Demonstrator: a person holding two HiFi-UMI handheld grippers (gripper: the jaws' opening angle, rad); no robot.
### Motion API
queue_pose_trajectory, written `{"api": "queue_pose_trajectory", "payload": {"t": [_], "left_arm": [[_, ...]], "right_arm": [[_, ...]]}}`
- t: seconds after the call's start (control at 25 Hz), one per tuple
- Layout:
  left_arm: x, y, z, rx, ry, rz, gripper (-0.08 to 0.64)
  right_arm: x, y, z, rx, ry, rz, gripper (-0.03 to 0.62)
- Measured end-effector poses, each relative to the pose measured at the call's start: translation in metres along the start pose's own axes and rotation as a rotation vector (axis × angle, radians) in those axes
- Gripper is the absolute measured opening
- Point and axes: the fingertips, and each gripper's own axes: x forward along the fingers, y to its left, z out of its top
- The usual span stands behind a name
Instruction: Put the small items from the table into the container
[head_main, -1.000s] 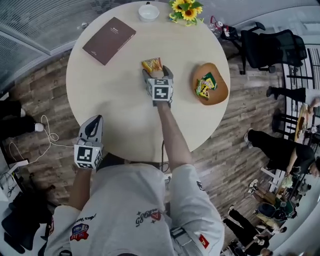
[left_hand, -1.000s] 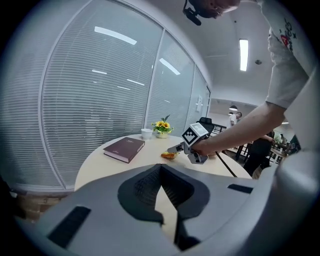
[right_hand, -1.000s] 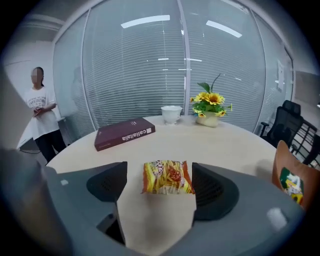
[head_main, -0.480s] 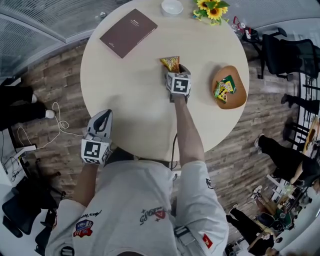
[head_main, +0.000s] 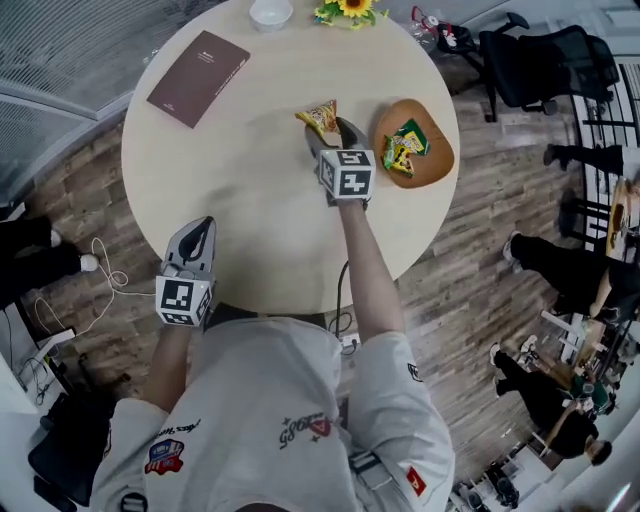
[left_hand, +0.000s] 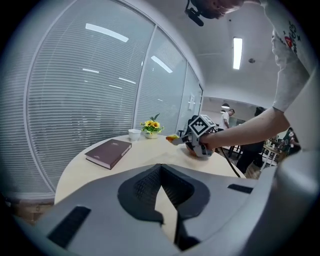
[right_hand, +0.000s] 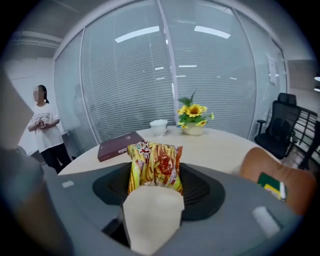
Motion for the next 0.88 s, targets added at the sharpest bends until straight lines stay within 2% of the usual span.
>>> {"api": "queue_pose_trajectory", "payload": {"t": [0.2,0.32,0.4,0.48,0.6,0.76,0.88], "left_arm": [[0.021,-0.045,0.013,0.021,-0.010,-0.066,0.005],[0.029,-0.067,0.020,0.028,-0.015,-0.088,0.005],[0.031,-0.079,0.022,0.031,-0.016,-0.094,0.005],[0.031,-0.088,0.021,0.030,-0.014,-0.096,0.005],[0.030,-0.096,0.018,0.028,-0.008,-0.094,0.005],[0.024,-0.102,0.012,0.024,-0.008,-0.093,0.005],[0.019,-0.109,0.011,0.022,-0.013,-0.097,0.005]], "right_arm": [[-0.072,-0.107,0.007,0.092,-0.072,-0.198,0.272],[-0.106,-0.165,-0.017,0.162,-0.037,-0.307,0.273],[-0.119,-0.190,-0.038,0.185,0.015,-0.346,0.273],[-0.126,-0.204,-0.058,0.206,0.060,-0.359,0.273],[-0.131,-0.214,-0.073,0.249,0.072,-0.359,0.273],[-0.142,-0.216,-0.076,0.263,0.042,-0.372,0.273],[-0.156,-0.197,-0.065,0.246,-0.022,-0.355,0.273]]}}
